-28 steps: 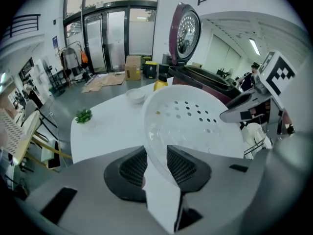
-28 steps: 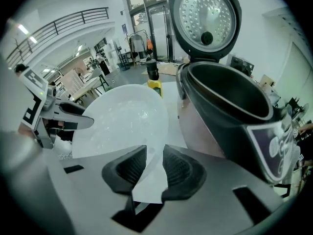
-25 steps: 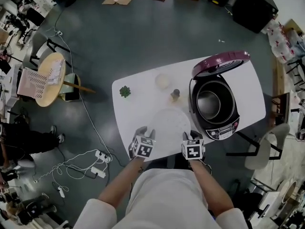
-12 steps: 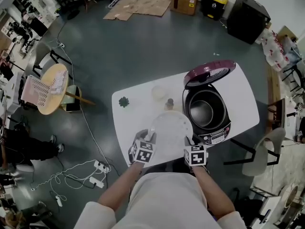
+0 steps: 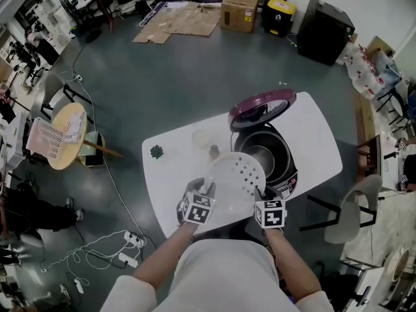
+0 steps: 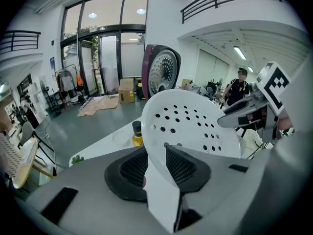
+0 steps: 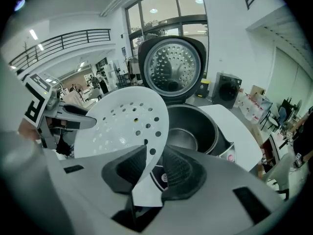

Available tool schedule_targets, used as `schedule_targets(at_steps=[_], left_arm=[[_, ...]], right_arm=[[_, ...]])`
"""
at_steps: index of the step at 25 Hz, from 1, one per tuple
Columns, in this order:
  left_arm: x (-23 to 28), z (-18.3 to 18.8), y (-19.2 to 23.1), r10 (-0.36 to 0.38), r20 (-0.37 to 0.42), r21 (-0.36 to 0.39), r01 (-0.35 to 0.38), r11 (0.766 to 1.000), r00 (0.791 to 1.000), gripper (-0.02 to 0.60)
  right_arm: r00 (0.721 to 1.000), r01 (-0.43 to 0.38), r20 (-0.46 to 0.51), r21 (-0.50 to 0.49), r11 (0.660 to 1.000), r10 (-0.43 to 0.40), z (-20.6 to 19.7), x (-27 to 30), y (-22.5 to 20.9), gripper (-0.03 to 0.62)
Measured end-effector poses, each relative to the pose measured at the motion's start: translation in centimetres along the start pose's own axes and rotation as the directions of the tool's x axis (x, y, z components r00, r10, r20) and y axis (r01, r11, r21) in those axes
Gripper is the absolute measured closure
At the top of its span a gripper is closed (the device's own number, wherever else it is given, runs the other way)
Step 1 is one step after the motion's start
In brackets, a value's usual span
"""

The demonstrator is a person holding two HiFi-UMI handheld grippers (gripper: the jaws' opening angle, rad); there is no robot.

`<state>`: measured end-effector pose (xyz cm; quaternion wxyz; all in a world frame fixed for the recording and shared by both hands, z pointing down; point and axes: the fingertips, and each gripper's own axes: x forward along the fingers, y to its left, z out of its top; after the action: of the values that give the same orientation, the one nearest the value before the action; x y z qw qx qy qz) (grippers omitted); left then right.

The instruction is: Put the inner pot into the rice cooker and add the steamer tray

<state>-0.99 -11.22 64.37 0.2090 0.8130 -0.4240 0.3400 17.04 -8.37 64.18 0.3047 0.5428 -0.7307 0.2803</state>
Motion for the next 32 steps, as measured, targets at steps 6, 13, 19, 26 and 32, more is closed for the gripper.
schedule_targets(at_steps=[6,13,19,26,32], left_arm=[[1.6,2.6,-3.1,-0.021,0.009,0.037,0.02,0.999,1.0,0.456],[4.8,6.4,-6.4,-0.035,0.023,0.069,0.033,0.997,0.999,0.456],[7.3,8.3,-8.7,-0.03,0.033,0.068,0.027,0.997,0.999,0.454],[10.3,10.3,-9.4,0.017,0.044,0.06,-0.019,0.998,0.999,0.451],[12.8,10.2,-8.9,0.077,0.015,0.055,-0.077,0.996,0.997,0.439]], right_arm=[[0.999,0.033,0.019,0.0,0.999,-0.033,0.1,-1.1,-4.0,0.477],[0.997,0.068,0.03,-0.008,0.998,-0.068,0.8,-1.6,-9.6,0.473],[0.996,0.088,0.032,-0.06,0.994,-0.086,1.4,-1.2,-13.6,0.467],[0.996,0.085,0.044,-0.119,0.989,-0.081,3.0,0.7,-17.1,0.465],[0.998,0.058,0.028,-0.19,0.98,-0.054,4.0,3.3,-18.5,0.462]])
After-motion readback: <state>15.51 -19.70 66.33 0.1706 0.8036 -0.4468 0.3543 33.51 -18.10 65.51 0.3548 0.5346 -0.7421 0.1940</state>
